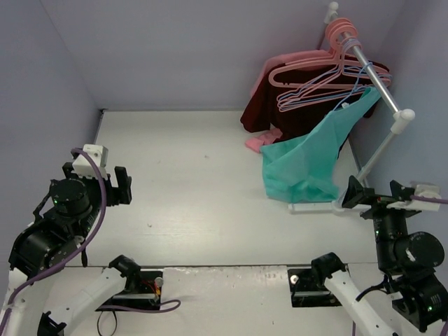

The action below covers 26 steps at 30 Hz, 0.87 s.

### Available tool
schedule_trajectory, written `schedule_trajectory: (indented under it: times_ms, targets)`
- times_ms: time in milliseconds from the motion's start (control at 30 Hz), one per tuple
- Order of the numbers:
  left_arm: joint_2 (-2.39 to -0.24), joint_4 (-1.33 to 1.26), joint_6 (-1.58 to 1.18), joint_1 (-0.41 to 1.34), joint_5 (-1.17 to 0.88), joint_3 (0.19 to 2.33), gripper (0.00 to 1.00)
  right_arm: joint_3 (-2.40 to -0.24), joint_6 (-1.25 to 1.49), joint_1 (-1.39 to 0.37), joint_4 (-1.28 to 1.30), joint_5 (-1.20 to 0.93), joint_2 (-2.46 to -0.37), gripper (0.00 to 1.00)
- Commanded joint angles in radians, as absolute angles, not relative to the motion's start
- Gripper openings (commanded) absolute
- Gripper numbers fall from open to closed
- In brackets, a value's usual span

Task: Place the t-shirt on the hanger
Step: Reset both arms

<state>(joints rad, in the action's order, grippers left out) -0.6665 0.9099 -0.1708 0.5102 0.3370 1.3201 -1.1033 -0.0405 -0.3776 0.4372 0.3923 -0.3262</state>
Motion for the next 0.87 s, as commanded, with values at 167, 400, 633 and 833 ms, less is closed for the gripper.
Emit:
schedule_trajectory:
  times_ms: [167,400,633,833]
  targets:
    - [-0.65,0.888,-0.226,0.508,0.393,1.272,0.75,-1.066,0.044,-0.405,0.405,0.417,-0.278,1.0]
    - [-0.664,0.887,-0.252,0.508,0.413,1.261,0.75,-1.063,0.009,-0.405,0.417,0.429,-0.295,1.0]
    - [-0.684,0.887,-0.269,0.508,0.406,1.271,0.75,-1.074,0.002,-0.406,0.424,0.429,-0.315,1.0]
    - [-0.701,0.887,-0.271,0.508,0.399,1.281,0.75,-1.074,-0.011,-0.409,0.428,0.414,-0.372,1.0]
